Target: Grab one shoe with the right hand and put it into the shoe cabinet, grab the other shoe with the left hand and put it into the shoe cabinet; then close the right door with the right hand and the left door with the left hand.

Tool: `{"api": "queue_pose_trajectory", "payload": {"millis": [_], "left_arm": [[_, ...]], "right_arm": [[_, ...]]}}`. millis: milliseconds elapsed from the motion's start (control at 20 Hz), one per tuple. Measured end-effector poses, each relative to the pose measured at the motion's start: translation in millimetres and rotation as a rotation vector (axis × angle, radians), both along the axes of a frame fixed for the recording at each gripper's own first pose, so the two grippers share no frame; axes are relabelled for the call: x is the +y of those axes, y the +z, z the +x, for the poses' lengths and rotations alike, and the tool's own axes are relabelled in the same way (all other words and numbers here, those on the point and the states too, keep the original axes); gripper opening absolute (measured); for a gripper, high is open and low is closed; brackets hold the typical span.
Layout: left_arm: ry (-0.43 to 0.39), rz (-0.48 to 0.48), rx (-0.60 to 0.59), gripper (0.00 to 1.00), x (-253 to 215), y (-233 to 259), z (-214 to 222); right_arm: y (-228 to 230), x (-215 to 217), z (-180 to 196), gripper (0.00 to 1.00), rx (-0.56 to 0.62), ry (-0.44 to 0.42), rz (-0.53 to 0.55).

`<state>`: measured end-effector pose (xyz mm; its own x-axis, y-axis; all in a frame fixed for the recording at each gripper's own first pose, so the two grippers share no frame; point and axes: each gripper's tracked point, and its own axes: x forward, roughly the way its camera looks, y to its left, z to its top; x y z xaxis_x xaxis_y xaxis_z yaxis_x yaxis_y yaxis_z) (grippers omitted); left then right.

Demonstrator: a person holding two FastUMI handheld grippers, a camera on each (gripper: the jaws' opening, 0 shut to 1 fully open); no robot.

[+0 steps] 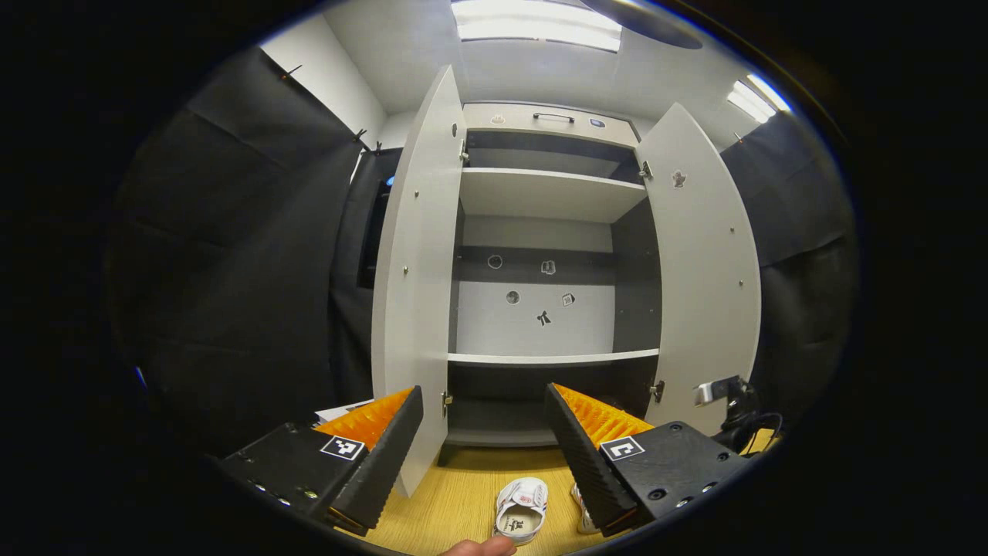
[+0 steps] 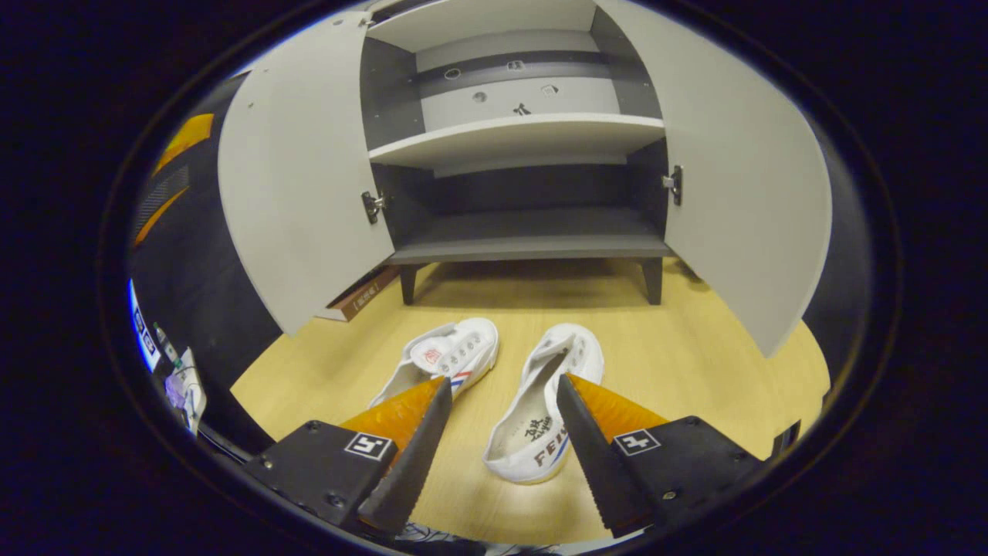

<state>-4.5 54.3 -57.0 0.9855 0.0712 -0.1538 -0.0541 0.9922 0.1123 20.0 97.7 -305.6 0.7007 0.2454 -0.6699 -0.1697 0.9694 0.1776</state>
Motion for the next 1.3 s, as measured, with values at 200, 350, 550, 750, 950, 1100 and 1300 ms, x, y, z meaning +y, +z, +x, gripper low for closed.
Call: {"api": "queue_pose_trajectory", "payload": {"millis": [200, 350, 550, 750, 950, 1100, 1300], "left_arm": [[0.005, -0.001, 0.008, 0.95, 6.4, -4.4, 2.3], [0.019, -0.002, 0.02, 0.95, 13.9, -9.6, 4.4], [0.034, 0.0, 0.041, 0.95, 21.9, -15.4, 3.3], [0.037, 0.022, 0.04, 0.95, 26.2, -15.7, 5.0], [0.043, 0.028, 0.058, 0.95, 30.0, -21.5, 5.8], [0.052, 0.035, 0.064, 0.95, 33.3, -22.2, 5.5], [0.057, 0.034, 0.074, 0.95, 33.6, -26.1, 5.5]], "right_arm": [[-33.9, 7.4, 5.7, 0.86, 0.072, -0.002, -0.009], [-51.2, 11.4, 10.6, 0.82, 0.096, 0.008, -0.027], [-73.3, 12.3, 20.8, 0.7, 0.126, 0.005, -0.054], [-90.8, 15.0, 38.8, 0.53, 0.143, 0.009, -0.067], [-101.2, 17.3, 55.7, 0.51, 0.114, 0.033, -0.138], [-103.3, 15.1, 61.4, 0.43, 0.098, 0.016, -0.158], [-101.5, 3.6, 62.7, 0.13, 0.089, -0.047, -0.129]]}}
